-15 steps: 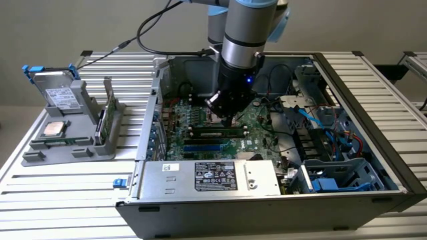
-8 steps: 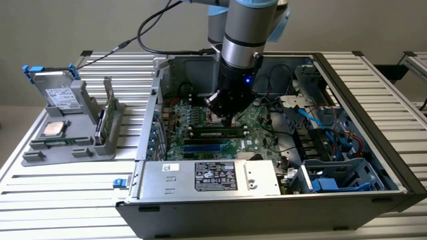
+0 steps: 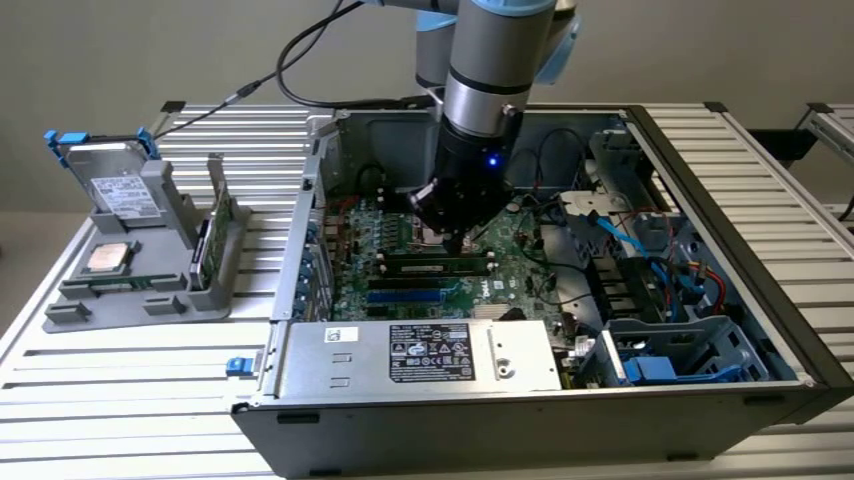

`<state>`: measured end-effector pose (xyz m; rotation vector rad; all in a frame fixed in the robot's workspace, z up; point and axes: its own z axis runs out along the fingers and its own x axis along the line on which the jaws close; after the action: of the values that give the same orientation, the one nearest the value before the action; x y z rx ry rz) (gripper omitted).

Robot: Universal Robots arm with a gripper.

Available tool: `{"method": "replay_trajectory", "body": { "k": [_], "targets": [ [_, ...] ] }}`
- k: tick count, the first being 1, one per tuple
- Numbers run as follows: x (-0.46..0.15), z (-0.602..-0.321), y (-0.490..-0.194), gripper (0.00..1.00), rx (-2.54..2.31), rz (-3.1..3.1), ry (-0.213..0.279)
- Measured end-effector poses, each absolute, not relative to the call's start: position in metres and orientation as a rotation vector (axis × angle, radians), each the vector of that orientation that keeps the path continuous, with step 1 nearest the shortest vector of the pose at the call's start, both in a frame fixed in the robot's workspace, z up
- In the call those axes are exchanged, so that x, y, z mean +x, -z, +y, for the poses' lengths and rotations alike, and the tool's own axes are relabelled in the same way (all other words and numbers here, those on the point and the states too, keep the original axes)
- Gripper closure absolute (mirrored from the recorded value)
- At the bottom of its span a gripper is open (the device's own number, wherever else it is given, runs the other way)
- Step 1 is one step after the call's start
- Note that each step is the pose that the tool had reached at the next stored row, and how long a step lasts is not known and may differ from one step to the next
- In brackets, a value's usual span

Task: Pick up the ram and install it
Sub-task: 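Press down the ram until it locks into place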

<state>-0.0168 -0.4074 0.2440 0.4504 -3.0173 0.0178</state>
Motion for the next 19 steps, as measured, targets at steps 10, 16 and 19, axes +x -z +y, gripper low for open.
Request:
{"method": "replay_trajectory", "body": {
  "k": [10, 16, 19],
  "targets": [
    [-0.0168, -0.4074, -0.2439, 0.9, 0.307, -3.034, -0.024],
    [-0.0168, -0.4074, -0.244, 0.9, 0.219, -3.04, -0.027],
    [-0.0168, -0.4074, -0.244, 0.9, 0.176, -3.043, -0.028]
  ]
}}
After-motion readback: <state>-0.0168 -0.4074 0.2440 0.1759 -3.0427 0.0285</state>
